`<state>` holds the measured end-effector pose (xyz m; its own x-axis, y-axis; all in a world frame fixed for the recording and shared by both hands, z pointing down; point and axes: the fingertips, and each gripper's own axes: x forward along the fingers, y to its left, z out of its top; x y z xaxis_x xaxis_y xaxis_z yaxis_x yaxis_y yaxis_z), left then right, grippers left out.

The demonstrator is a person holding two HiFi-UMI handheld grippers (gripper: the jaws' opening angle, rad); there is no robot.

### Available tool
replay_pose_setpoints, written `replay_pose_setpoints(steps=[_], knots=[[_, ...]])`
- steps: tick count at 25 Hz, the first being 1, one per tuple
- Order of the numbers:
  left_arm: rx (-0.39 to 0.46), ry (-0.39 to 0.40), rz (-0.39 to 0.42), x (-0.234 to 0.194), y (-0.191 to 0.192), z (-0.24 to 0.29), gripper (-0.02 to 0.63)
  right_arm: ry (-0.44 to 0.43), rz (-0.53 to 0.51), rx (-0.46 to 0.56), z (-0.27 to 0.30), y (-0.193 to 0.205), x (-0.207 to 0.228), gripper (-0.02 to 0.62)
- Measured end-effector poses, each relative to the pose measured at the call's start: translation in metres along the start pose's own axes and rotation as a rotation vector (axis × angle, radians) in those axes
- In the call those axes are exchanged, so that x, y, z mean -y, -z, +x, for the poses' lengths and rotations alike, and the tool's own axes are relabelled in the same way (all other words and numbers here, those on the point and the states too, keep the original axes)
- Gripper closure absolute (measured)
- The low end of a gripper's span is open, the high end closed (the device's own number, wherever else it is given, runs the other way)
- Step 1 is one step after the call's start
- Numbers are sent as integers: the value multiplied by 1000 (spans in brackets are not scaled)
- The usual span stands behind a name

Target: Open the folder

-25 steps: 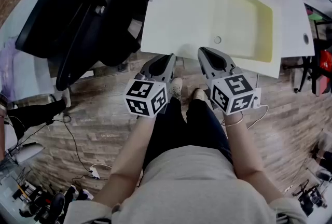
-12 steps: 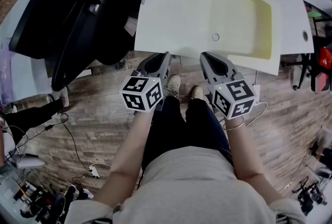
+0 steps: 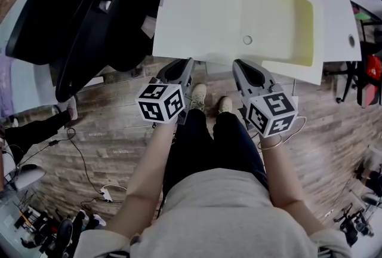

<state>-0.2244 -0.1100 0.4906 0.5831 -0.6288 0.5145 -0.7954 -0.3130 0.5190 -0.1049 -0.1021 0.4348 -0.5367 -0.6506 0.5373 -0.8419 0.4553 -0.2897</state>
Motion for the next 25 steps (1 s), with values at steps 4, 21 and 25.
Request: replay_pose_setpoints(steps=[4,21,25], knots=[[1,-4,-6,0,2,1,563,0,-1,-1,-2,1,2,574],[48,-5,-29,10,-7,-7,554,-8,2,7,-12,2,8,574],[59,-13,-23,16,-11,-10,554,-19,2,11,-18,1,9,574]])
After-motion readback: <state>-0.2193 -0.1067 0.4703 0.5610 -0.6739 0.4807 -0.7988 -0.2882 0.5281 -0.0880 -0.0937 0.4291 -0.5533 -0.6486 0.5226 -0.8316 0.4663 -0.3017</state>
